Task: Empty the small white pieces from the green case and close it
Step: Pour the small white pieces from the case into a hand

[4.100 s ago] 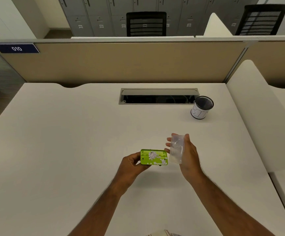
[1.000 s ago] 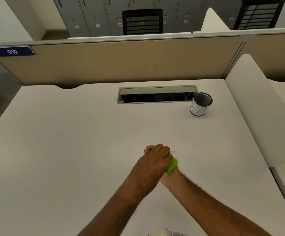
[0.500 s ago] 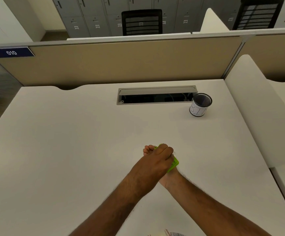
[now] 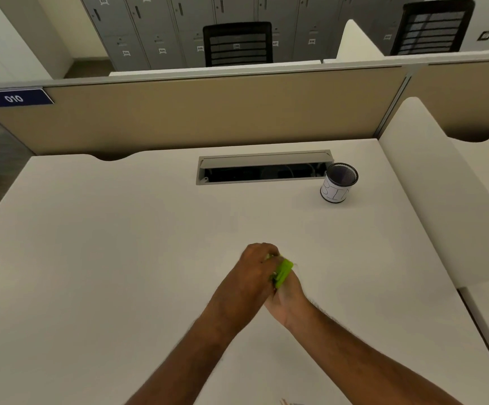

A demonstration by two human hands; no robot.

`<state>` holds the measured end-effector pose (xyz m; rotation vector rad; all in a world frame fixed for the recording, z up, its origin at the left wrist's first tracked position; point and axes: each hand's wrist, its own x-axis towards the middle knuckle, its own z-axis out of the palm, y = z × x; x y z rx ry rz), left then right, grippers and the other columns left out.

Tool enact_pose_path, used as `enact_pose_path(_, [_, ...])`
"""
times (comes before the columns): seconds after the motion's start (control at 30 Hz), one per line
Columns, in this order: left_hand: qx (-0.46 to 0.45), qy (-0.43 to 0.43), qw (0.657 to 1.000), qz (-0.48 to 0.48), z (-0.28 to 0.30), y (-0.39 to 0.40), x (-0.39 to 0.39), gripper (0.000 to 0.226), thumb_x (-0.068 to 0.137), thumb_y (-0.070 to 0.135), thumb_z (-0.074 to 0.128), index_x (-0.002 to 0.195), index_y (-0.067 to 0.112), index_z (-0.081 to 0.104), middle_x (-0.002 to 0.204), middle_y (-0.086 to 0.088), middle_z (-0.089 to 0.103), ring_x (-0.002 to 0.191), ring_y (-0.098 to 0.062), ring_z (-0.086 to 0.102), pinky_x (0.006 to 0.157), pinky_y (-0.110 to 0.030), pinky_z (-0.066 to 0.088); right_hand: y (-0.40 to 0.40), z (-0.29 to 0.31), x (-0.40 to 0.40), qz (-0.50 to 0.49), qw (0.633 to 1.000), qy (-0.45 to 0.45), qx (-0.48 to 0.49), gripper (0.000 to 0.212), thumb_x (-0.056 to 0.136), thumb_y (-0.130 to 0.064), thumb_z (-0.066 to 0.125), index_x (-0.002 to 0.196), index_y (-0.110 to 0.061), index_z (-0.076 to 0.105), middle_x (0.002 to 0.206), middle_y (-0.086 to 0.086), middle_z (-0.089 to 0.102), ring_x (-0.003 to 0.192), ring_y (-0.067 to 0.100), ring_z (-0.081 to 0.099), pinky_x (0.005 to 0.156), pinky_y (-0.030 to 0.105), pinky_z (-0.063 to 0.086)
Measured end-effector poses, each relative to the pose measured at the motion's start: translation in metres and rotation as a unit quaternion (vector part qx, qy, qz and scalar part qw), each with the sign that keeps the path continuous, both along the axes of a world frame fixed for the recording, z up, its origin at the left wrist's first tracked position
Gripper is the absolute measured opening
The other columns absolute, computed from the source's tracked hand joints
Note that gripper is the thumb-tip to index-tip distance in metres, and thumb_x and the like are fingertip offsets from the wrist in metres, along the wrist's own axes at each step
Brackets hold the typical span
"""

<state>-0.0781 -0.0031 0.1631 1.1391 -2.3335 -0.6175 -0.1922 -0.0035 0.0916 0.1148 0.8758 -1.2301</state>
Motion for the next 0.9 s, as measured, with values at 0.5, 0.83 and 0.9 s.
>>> enact_pose_path(0.5, [0.316, 0.360, 0.846, 0.234, -0.015, -0.006, 0.028, 0.043, 0.090, 0.006, 0.082, 0.127, 0.028, 0.076, 0.126, 0.015, 0.080, 0.124, -0.003, 0.071, 0.101, -0.022, 0.057, -0.020, -0.018, -0.018, -0.029, 0.999, -0.037, 0.013, 0.032, 0.105, -0.028, 0.051, 0.108, 0.000, 0.068, 0.098, 0.022, 0.077, 0.083, 0.031, 0.078, 0.068, 0.041, 0.066])
enact_pose_path(0.83, [0.348, 0.411, 0.793, 0.283, -0.029, -0.019, 0.022, 0.029, 0.093, 0.004, 0.078, 0.114, 0.025, 0.080, 0.110, 0.007, 0.085, 0.108, -0.012, 0.079, 0.094, -0.023, 0.058, -0.038, -0.021, -0.036, -0.027, 0.999, -0.036, -0.031, 0.054, 0.107, -0.029, 0.045, 0.084, 0.005, 0.080, 0.093, 0.023, 0.077, 0.080, 0.031, 0.079, 0.069, 0.037, 0.066])
enact_pose_path(0.9, [0.352, 0.423, 0.784, 0.286, -0.031, -0.022, 0.022, 0.027, 0.094, 0.004, 0.076, 0.113, 0.022, 0.080, 0.109, 0.006, 0.086, 0.103, -0.009, 0.079, 0.092, -0.021, 0.057, -0.044, -0.025, -0.044, -0.032, 0.998, -0.039, -0.037, 0.055, 0.107, -0.030, 0.044, 0.086, 0.008, 0.079, 0.095, 0.025, 0.076, 0.082, 0.032, 0.078, 0.069, 0.038, 0.066])
